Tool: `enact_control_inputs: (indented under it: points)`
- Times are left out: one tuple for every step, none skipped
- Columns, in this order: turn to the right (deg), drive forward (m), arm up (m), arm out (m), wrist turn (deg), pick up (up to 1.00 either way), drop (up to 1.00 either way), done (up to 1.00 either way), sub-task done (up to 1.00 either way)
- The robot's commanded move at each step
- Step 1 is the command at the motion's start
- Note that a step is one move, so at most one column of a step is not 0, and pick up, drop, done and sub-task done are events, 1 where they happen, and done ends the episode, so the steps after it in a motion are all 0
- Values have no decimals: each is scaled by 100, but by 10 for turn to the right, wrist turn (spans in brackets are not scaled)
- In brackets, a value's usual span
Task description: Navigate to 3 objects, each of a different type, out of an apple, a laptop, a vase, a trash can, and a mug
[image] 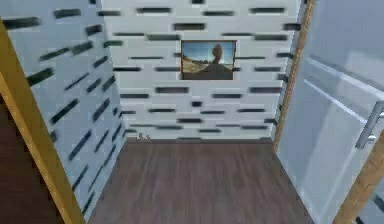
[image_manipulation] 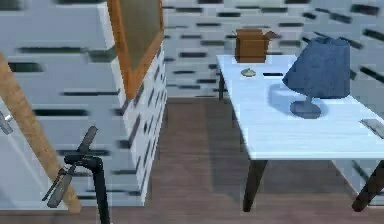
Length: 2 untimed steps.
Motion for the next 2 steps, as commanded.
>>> enact_control_inputs:
  points:
    - [-450, 0, 0, 0, 0, 0, 0, 0, 0]
    - [-450, 0, 0, 0, 0, 0, 0, 0, 0]
